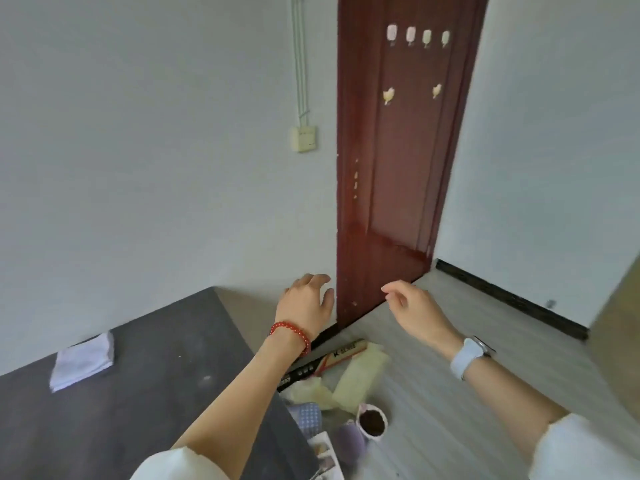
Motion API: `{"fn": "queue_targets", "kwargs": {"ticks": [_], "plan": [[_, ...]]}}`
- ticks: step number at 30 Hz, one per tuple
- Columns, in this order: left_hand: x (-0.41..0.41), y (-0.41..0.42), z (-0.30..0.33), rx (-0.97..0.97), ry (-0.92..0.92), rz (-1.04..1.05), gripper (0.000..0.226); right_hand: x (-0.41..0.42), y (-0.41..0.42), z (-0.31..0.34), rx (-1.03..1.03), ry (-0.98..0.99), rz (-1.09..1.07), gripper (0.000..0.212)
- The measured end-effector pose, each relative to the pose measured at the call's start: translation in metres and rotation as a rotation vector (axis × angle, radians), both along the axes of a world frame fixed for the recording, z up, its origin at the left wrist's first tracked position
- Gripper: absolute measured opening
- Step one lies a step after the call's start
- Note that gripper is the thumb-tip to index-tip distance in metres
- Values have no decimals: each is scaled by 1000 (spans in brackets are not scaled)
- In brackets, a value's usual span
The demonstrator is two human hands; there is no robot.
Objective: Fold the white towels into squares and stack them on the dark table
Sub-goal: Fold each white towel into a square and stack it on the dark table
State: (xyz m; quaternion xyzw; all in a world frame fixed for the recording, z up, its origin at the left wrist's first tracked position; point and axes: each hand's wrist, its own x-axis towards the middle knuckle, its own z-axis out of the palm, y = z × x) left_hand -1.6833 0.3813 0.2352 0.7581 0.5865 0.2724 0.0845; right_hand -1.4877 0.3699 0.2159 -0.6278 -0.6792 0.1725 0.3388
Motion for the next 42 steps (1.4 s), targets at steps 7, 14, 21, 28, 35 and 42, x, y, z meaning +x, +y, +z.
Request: {"fn": "queue_targets", "kwargs": {"ticks": [7,14,21,28,35,42], "plan": [[338,-13,15,48,-38,-427,33,316,-97,18,39,1,-433,17],[639,-88,4,-45,-28,-847,28,573,-240,11,-35,45,-862,23],[864,-138,-6,-102,10,-1131,29,751,-313,-13,-59,119,-1171,26],[1070,-112,-44,-178,-21,-1249,24,922,-304,-44,-123,179,-1308,26],[1255,-71,-61,-302,-37,-1286,18,1078,-280,-49,-201,192,-1421,26],[1382,-79,-113,-446,45,-1316,29,1211,-272,-89,-277,224,-1461,25]]}}
